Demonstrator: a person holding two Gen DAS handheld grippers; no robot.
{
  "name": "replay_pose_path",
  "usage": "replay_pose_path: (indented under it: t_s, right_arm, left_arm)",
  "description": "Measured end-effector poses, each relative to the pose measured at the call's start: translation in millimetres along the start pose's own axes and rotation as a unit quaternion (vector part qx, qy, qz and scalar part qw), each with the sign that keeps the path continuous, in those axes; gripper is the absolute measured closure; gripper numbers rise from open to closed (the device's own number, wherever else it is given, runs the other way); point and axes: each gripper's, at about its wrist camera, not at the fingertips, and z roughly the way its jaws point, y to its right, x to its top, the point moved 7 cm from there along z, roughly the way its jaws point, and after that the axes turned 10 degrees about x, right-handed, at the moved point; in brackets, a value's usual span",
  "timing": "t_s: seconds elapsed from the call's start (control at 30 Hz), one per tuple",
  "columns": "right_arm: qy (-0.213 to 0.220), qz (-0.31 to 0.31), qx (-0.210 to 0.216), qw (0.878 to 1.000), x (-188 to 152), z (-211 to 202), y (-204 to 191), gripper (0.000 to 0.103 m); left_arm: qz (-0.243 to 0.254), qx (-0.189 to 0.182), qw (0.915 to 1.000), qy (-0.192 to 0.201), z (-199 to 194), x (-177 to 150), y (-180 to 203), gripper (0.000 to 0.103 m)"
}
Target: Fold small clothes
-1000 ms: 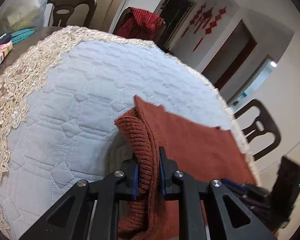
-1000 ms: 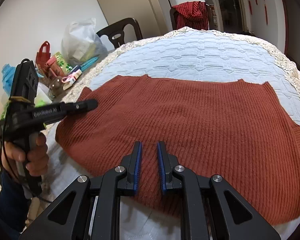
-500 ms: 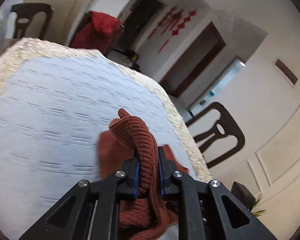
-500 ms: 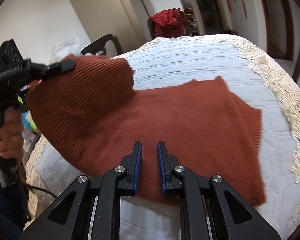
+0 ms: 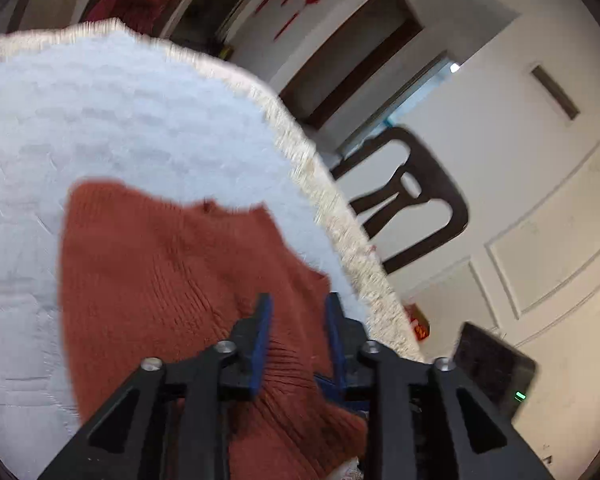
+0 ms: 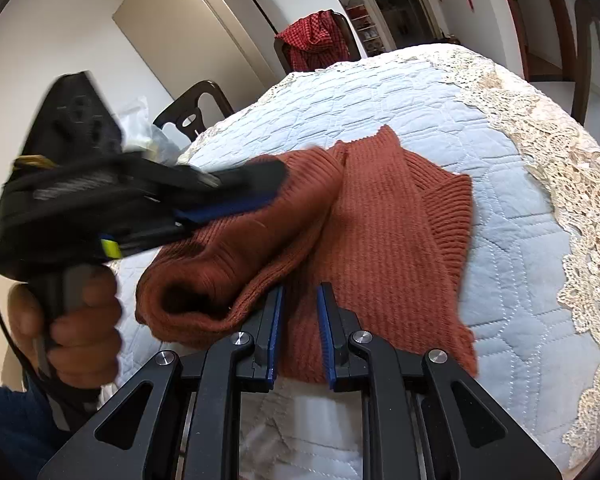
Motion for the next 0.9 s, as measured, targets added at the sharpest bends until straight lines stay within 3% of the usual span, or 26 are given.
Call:
replay_pose_path:
  t_s: [0.07, 0.13, 0.2, 0.4, 0.6, 0.73, 0.77, 0.8, 0.83, 0.87, 0.9]
  right_arm:
    - [0.002, 0.006, 0.010, 1.000, 0, -5, 1, 0.084]
    - [0.008, 0.015, 0.022, 1.000, 1, -12, 5, 0.072]
    - [0.022, 0.035, 0.045, 0.998, 1, -23, 8, 0.060]
    - [0.055, 0.109, 0.149, 0.981, 12, -35, 10, 0.053]
    - [-0.008, 0.102, 0.135, 0.986, 15, 7, -1, 0.052]
    - [-0.025, 0.108, 0.121, 0.986, 20, 24, -2, 0.053]
    - [-0.027, 0.108, 0.120, 0.987, 21, 25, -2, 0.053]
    - [-0.030, 0.106, 0.115, 0.987, 22, 28, -2, 0.061]
    - [-0.034, 0.101, 0.104, 0.989, 22, 30, -1, 0.081]
    - [-0.038, 0.101, 0.097, 0.989, 21, 32, 0, 0.088]
    - [-0.039, 0.104, 0.101, 0.989, 22, 32, 2, 0.088]
  left_arm:
    - [0.009, 0.020, 0.9991, 0.037, -19, 6, -8, 0.066]
    - [0.010, 0.052, 0.9970, 0.057, -31, 7, -25, 0.066]
    - [0.006, 0.075, 0.9954, 0.059, -36, 4, -43, 0.066]
    - [0.014, 0.104, 0.9929, 0.056, -32, -19, -65, 0.066]
    - [0.031, 0.110, 0.9913, 0.065, -30, -24, -62, 0.066]
    - [0.041, 0.115, 0.9904, 0.064, -27, -27, -62, 0.066]
    - [0.044, 0.117, 0.9900, 0.065, -26, -27, -62, 0.066]
    - [0.047, 0.118, 0.9898, 0.066, -26, -27, -61, 0.066]
    - [0.049, 0.117, 0.9896, 0.067, -26, -26, -60, 0.066]
    - [0.050, 0.120, 0.9893, 0.067, -26, -26, -60, 0.066]
    - [0.053, 0.121, 0.9890, 0.067, -26, -25, -58, 0.066]
